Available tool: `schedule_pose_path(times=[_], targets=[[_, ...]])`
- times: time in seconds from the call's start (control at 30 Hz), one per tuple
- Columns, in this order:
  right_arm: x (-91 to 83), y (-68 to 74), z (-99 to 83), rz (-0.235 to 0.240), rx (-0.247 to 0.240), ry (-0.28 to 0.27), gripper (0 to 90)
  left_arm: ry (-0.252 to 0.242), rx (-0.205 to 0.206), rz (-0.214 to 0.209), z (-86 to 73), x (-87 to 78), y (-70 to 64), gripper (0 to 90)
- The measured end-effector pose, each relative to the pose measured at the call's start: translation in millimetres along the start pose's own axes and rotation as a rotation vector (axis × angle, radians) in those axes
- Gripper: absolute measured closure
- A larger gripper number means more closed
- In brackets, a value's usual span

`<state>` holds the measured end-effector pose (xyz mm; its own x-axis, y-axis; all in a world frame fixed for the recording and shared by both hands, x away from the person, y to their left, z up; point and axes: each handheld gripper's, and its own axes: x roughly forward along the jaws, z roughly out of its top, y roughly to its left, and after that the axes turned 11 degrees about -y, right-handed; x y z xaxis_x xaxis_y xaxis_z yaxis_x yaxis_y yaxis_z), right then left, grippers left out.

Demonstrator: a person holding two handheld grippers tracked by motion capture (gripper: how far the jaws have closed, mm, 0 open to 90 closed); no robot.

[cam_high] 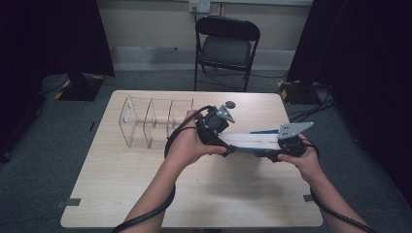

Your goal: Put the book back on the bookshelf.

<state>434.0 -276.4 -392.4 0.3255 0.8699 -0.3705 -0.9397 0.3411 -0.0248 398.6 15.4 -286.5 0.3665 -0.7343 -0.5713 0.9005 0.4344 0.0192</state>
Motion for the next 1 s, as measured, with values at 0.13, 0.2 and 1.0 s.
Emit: schedule_pose_path(times=[0.13,0.2,1.0], targets=[[-0.3,-1.4,-0.1,0.006,0.004,0.001,48.7,0.018,-0.011,0.002,0.1,-2.6,4.0,25.8],[-0.4,-1.9,-0.3,0.008,0.005,0.000,48.7,0.026,-0.013,0.009,0.0,-3.9,6.7,25.9],[-1.8,-13.3,1.4,0.027,0.046,-0.005,48.5,0.088,-0.084,0.014,-54.5,-4.6,18.5,18.1]])
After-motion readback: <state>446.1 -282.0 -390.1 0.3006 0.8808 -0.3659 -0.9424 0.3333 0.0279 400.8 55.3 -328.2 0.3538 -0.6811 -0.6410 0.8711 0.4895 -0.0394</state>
